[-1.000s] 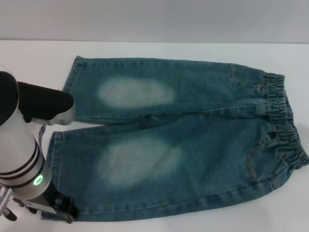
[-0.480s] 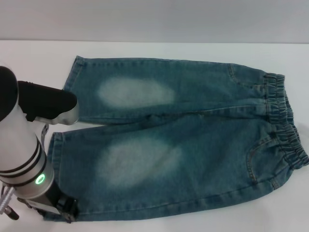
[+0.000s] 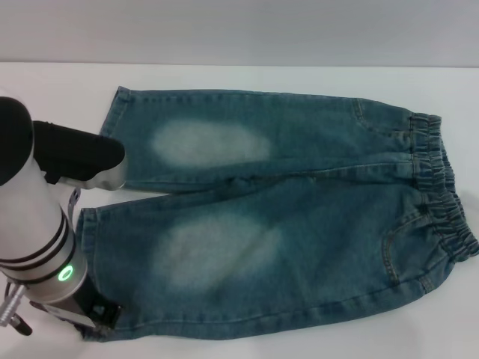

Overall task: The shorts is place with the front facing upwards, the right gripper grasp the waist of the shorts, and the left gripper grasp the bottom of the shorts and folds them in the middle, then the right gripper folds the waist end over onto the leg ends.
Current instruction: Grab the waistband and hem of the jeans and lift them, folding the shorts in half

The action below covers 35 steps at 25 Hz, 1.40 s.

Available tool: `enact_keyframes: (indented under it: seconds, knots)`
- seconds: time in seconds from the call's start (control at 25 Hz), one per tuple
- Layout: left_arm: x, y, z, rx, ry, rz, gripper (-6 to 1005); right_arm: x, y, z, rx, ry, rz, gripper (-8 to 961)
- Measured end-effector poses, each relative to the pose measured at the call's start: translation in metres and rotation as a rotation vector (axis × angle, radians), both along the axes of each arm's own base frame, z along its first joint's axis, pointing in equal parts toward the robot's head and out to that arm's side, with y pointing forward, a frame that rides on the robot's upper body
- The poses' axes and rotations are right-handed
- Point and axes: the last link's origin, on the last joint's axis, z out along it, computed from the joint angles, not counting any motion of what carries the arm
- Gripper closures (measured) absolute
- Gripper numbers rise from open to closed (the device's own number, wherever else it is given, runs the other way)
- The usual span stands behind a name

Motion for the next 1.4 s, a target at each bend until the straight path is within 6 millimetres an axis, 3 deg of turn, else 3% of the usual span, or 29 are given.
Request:
enact_keyframes:
  seconds: [0.2, 0.4, 0.96, 1.4]
  knots:
    - [0.001, 0.001, 0.000, -0.001, -0.001, -0.007, 862, 0.000, 0.000, 0.000, -0.001, 0.001, 0.000, 185]
    - [0.001, 0.001, 0.000, -0.001, -0.001, -0.011, 1001, 0.000, 0.000, 0.000, -0.002, 0.001, -0.001, 185]
    - [0.005, -0.001, 0.012, 0.059, -0.003, -0.010, 982, 0.000, -0.001, 0.001, -0.002, 0.005, -0.004, 185]
    - [0.000, -0.006, 0.009, 0.052, 0.002, 0.020, 584, -0.001, 0.001, 0.002, 0.002, 0.004, 0.002, 186]
